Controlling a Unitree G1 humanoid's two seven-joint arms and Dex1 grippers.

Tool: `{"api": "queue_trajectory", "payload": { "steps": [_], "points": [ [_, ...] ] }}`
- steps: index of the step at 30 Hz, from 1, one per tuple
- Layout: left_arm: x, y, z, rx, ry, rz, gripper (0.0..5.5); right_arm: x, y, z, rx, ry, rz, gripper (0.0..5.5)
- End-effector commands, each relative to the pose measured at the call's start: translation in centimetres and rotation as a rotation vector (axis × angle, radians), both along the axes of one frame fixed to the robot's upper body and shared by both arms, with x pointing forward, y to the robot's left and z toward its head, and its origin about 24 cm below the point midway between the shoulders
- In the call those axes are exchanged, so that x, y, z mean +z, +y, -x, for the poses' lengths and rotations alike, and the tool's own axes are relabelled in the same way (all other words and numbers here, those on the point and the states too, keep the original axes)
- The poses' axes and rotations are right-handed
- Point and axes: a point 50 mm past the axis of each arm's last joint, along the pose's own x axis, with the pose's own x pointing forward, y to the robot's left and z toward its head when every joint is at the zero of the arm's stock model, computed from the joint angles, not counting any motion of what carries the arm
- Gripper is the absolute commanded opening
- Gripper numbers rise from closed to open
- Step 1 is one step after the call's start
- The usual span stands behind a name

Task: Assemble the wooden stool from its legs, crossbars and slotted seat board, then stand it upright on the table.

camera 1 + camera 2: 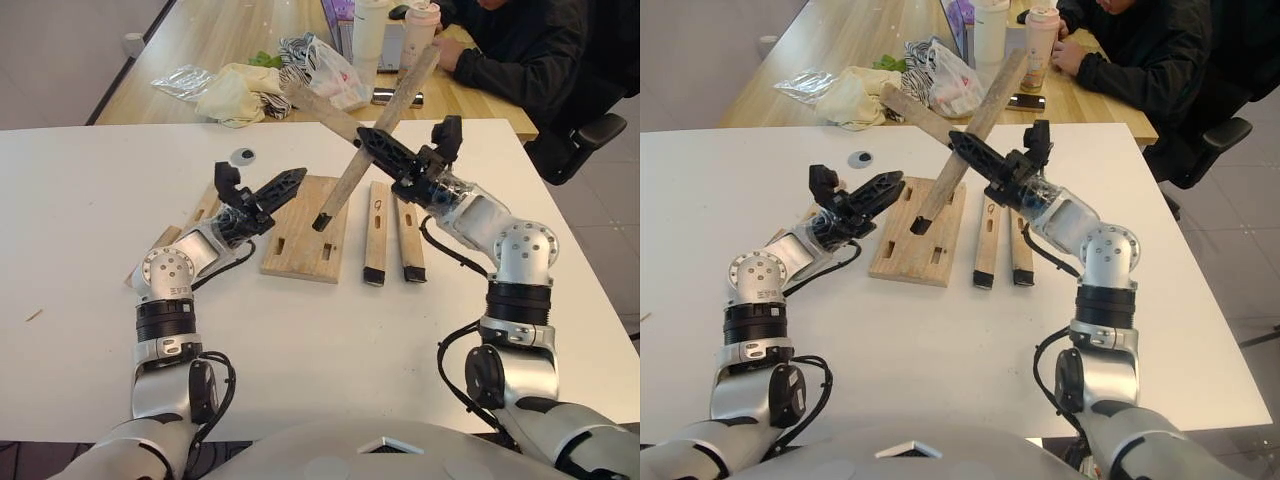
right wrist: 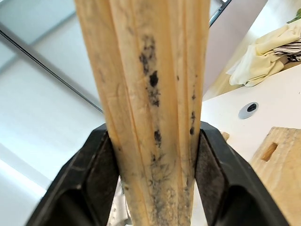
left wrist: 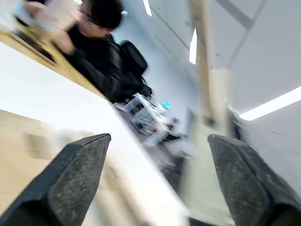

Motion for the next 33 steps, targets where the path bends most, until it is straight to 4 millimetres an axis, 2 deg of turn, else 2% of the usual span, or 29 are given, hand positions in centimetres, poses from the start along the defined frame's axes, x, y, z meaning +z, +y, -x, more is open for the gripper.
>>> {"api": "queue_trajectory", "payload": {
  "steps": [1, 6, 17, 19, 25, 33],
  "points": [
    [0.4, 1.6, -2.4, 0.276, -0.055, -0.133, 3.74, -1.2, 0.2, 0.2, -0.012, -0.112, 0.095, 2.06],
    [1.0, 0.5, -3.0, 0.314, -0.133, -0.166, 3.74, -3.3, 1.5, 0.5, 0.019, -0.212, 0.178, 2.06],
    [0.5, 0.4, -3.0, 0.35, -0.099, -0.115, 3.74, -6.8, 1.3, 0.3, 0.042, -0.321, 0.374, 2.04],
    [0.3, 0.6, -3.1, 0.365, -0.079, -0.105, 3.74, -6.8, 0.9, 0.2, 0.045, -0.34, 0.395, 2.04],
    [-1.6, 3.6, -3.6, 0.55, 0.105, -0.021, 3.74, -6.1, -0.8, -0.1, 0.089, -0.392, 0.476, 2.04],
    [-2.7, 4.1, -3.7, 0.62, 0.161, -0.016, 3.74, -6.1, -0.9, -0.3, 0.224, -0.469, 0.632, 2.04]
  ]
}}
